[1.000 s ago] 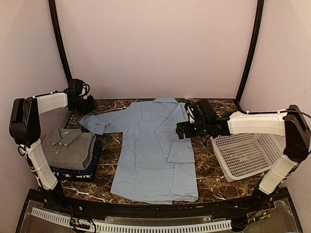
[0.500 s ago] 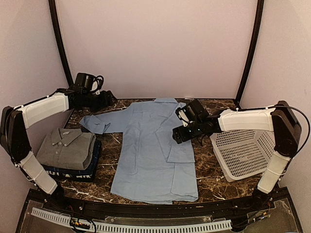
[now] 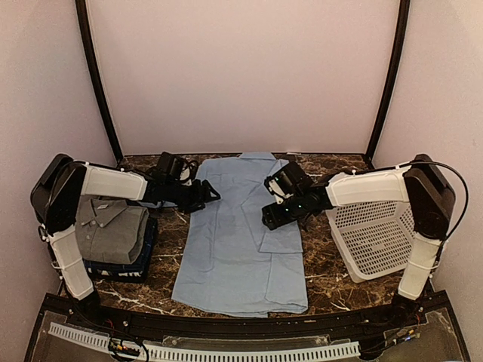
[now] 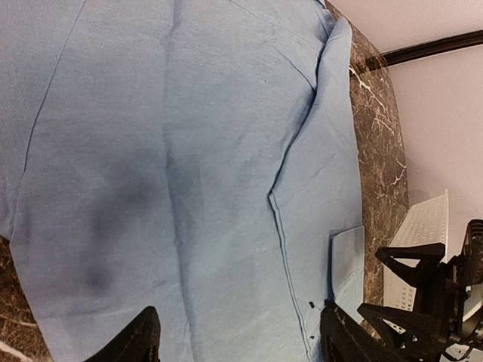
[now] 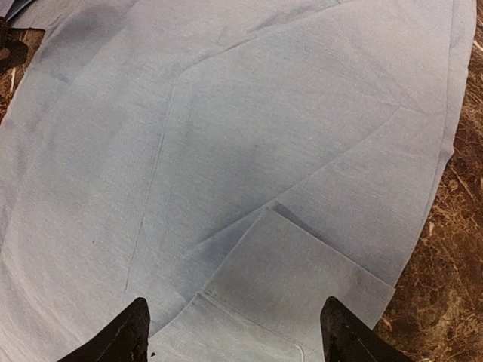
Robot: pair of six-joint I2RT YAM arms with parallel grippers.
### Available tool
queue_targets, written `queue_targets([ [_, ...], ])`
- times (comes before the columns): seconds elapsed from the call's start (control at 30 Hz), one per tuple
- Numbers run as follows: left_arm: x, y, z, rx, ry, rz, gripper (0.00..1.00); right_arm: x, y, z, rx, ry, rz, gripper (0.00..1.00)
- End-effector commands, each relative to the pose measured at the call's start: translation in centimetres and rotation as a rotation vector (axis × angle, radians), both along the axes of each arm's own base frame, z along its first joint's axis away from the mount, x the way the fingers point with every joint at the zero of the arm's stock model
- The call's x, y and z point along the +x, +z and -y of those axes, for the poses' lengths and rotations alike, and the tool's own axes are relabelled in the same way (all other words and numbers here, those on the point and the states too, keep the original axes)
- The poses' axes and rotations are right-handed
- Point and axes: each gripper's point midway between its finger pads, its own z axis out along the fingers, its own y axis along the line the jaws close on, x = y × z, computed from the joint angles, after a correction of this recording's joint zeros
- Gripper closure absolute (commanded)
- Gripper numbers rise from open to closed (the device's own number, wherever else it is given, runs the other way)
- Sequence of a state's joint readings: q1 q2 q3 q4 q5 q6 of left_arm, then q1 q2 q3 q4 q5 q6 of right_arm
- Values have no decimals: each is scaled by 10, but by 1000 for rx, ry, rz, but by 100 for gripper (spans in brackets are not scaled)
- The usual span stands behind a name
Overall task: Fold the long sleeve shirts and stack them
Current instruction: Flatten out the crumpled shirt at the center of the board.
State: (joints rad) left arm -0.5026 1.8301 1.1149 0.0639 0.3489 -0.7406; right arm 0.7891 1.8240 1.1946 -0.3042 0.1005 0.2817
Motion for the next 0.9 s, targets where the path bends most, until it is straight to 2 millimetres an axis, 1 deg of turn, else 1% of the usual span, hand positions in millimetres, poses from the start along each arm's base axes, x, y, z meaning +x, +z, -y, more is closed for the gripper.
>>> queue_targets([
  [0.0,8,-9,5,-47,38,-6,29,5,-3,-13,26,-11,-13,27],
  [0.07,4,-24,-3,-10,63,-38,29,7,-5,-15,26,-16,-17,29],
  [0.1,2,-28,-6,3,70,-46,29,8,-6,-16,26,-19,-17,30],
  [0.2,-9,-48,-21,69,99,-87,29,13,-9,-18,15,-28,-18,31],
  [0.33,-22,-63,-39,123,129,-119,30,18,-17,-19,-9,-39,-26,32],
  [0.47,-30,-67,-58,137,166,-130,30,19,-27,-21,-33,-50,-47,34],
  [0.5,-33,-70,-62,140,170,-139,30,19,-31,-21,-41,-53,-53,35],
  [0.53,-33,-69,-64,140,176,-136,30,18,-33,-21,-50,-55,-58,36],
  [0.63,-38,-72,-73,153,188,-145,30,14,-40,-24,-68,-57,-70,38],
  [0.77,-38,-74,-85,153,207,-152,30,9,-44,-33,-65,-49,-80,41],
  [0.87,-37,-73,-91,146,215,-150,30,9,-45,-39,-62,-49,-86,45],
])
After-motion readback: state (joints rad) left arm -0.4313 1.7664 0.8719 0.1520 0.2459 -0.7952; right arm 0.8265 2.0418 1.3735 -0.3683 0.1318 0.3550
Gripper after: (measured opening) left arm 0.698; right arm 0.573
